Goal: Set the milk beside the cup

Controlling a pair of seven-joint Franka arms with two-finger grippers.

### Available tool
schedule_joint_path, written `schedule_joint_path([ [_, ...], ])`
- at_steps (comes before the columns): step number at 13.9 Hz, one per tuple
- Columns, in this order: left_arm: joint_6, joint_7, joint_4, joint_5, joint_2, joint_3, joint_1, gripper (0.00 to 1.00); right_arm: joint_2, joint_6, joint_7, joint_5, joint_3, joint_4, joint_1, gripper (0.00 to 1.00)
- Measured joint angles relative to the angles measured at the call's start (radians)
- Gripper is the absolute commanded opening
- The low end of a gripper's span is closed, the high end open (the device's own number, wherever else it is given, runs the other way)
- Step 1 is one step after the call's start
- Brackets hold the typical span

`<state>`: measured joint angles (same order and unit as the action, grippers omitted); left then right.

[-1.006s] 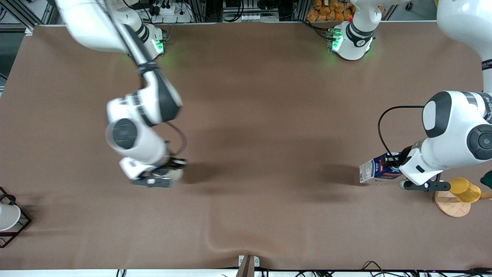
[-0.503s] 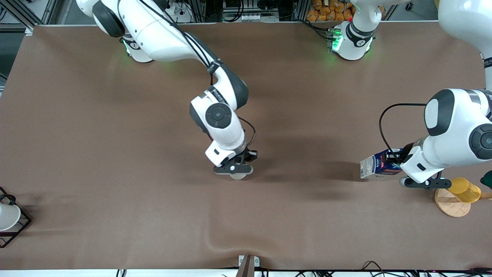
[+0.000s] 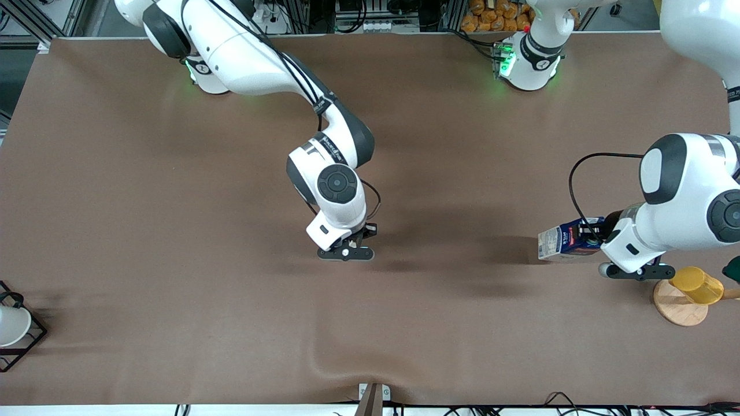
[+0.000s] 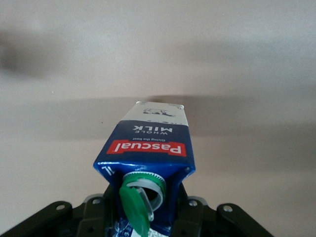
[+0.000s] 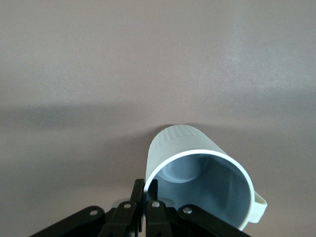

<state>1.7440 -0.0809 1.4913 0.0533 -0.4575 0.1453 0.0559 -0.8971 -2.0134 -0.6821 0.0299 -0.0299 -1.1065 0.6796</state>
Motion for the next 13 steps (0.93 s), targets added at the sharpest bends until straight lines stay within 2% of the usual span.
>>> schedule_joint_path([
  [1, -0.005, -0.001, 0.0, 0.0, 0.0, 0.0, 0.0, 0.44, -0.006, -0.007, 0.0, 0.0, 0.0, 0.0, 0.0, 0.0],
  [2, -0.01, -0.002, 0.001, 0.0, 0.0, 0.0, 0.001, 0.44, -0.009, -0.011, 0.0, 0.0, 0.0, 0.0, 0.001, 0.32],
  [3, -0.012, -0.002, 0.001, 0.0, 0.0, 0.0, 0.001, 0.44, -0.01, -0.011, 0.0, -0.002, 0.0, 0.0, 0.001, 0.83],
  [4, -0.013, -0.003, 0.001, 0.0, 0.0, 0.0, 0.001, 0.44, -0.01, -0.011, 0.0, -0.004, 0.0, 0.0, 0.0, 0.98],
  [6, -0.013, -0.026, 0.001, -0.001, 0.0, 0.001, -0.001, 0.44, -0.009, -0.002, 0.0, -0.008, -0.003, 0.009, -0.002, 1.0],
  [9, -0.013, -0.075, -0.006, -0.003, 0.001, 0.032, -0.006, 0.43, 0.011, 0.113, 0.013, -0.01, -0.006, 0.048, -0.015, 1.0],
  [13, -0.013, -0.22, -0.02, -0.005, 0.007, 0.18, -0.02, 0.43, 0.16, 0.193, 0.024, -0.011, -0.016, 0.053, -0.071, 1.0],
])
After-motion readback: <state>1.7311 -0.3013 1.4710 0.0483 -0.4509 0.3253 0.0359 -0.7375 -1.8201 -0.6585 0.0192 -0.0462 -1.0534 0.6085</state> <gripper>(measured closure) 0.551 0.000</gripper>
